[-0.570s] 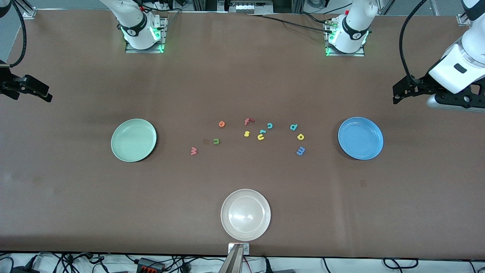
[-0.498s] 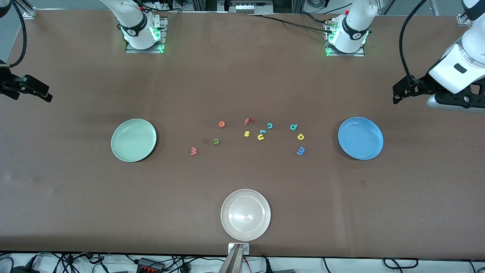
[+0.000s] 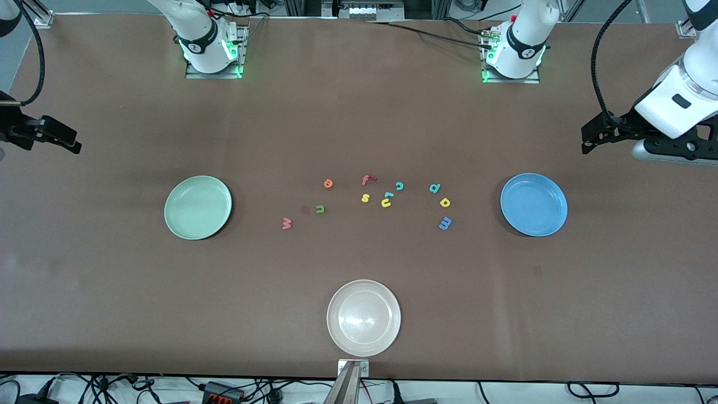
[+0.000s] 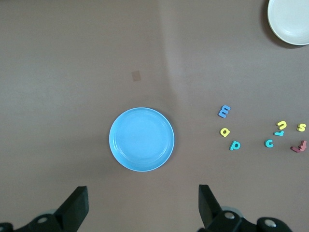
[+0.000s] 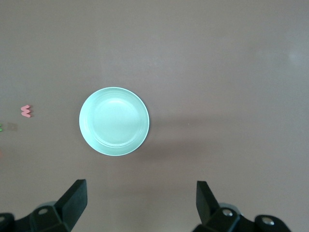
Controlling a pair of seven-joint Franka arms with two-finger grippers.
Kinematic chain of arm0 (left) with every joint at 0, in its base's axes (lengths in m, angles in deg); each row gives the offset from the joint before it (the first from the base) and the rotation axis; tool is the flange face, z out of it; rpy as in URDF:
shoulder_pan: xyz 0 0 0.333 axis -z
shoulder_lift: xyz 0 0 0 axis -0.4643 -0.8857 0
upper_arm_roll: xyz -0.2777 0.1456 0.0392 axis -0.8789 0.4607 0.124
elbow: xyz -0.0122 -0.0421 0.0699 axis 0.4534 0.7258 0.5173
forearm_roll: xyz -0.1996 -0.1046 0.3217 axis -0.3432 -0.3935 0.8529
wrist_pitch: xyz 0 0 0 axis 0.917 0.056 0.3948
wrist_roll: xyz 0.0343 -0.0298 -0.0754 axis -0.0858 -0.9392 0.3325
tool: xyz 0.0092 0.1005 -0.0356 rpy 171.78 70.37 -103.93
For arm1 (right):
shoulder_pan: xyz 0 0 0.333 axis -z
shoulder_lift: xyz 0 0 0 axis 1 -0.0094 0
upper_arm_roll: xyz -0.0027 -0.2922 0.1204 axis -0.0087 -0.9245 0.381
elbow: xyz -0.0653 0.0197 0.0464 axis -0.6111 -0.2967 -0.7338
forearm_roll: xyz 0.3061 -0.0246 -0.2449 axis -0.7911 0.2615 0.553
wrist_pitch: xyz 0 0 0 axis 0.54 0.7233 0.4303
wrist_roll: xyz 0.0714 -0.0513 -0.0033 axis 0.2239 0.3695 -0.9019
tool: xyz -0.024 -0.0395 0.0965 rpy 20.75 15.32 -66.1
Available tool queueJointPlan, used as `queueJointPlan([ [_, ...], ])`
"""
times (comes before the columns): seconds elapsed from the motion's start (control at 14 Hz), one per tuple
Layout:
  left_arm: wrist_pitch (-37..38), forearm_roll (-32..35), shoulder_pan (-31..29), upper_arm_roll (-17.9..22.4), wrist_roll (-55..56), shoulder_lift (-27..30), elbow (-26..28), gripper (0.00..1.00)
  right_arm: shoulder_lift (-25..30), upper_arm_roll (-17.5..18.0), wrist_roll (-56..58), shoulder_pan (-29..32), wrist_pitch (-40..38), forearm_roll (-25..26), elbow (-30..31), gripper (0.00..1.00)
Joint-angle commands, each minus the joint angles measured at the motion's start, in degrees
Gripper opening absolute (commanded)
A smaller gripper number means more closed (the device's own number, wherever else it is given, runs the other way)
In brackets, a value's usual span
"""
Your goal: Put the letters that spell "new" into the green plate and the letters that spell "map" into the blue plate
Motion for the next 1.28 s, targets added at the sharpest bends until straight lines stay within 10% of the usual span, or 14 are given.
queueJointPlan([
  [0.0, 1.4, -1.3, -0.1, -0.1, 0.2, -0.7, -1.7, 1.0, -2.6, 0.5, 0.8, -0.6, -0.9, 0.3, -0.1, 1.0],
  [0.43, 2.6, -1.4, 0.1, -0.9, -0.4, -2.7, -1.7, 1.0, -10.9, 0.5, 0.0, -6.9, 0.7, -4.4, -0.5, 1.0],
  [0.85, 5.6, -2.2, 3.6, -1.4, 0.0, -16.4, -1.3, 1.0, -20.1, 0.5, -0.1, -16.7, 11.0, -4.5, -0.6, 1.0],
  [1.21, -10.3, -2.5, 10.5, -1.4, -9.5, -26.7, -0.5, 1.0, -26.9, 0.5, -3.9, -22.8, 19.8, -4.5, -0.8, 1.0],
])
